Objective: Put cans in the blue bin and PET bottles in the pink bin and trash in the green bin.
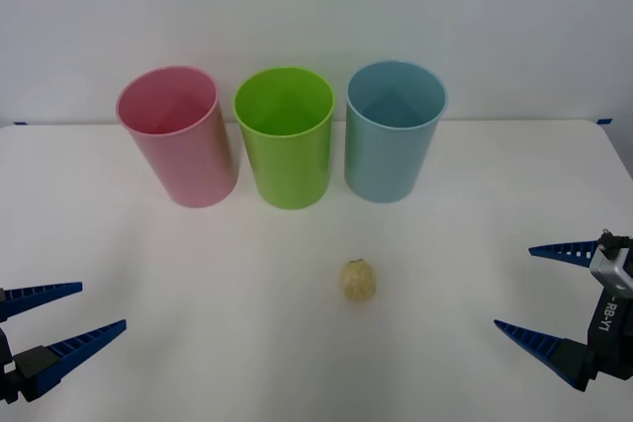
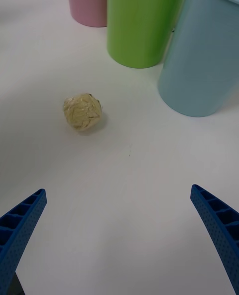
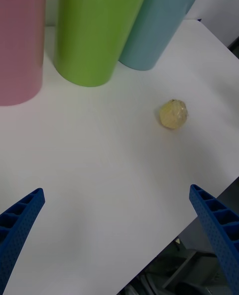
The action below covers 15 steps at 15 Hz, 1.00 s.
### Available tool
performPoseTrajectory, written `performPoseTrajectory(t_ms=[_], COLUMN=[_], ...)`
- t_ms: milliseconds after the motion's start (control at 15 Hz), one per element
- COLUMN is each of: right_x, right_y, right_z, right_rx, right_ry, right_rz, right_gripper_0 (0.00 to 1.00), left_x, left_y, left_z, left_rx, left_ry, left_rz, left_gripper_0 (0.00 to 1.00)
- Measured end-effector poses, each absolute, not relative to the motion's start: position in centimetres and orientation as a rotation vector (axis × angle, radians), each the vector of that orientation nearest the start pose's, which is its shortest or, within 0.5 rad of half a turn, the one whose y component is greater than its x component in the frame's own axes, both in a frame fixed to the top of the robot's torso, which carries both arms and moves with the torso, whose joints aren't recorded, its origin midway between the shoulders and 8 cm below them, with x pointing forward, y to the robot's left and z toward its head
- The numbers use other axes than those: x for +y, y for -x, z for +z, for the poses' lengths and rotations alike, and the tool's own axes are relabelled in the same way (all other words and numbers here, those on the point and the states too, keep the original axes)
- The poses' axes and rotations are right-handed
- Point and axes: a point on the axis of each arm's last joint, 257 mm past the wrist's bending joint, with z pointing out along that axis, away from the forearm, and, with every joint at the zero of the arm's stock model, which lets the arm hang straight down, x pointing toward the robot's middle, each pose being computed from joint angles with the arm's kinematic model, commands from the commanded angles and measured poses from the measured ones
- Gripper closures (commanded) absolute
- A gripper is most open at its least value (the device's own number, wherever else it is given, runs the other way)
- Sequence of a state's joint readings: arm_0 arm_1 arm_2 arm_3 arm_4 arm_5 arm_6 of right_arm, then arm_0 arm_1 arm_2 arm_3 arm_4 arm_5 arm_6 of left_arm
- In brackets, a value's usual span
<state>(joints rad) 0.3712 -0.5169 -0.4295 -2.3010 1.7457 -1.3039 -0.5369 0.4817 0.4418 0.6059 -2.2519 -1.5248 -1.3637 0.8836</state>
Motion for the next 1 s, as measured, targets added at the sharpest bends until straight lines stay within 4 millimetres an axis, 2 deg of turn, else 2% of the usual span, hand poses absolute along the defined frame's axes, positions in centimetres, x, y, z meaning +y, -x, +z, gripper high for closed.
performPoseTrajectory(t_ms=[1000], right_x=[-24.63], right_y=[-32.08], right_z=[-18.99], right_rx=[1.859], right_ry=[1.098], right_rz=[0.271], right_gripper_0=[0.00], left_x=[27.59], left_y=[-28.67], left_z=[-17.96], left_rx=[2.046], left_ry=[-0.534], left_rz=[-0.636], left_gripper_0=[0.00])
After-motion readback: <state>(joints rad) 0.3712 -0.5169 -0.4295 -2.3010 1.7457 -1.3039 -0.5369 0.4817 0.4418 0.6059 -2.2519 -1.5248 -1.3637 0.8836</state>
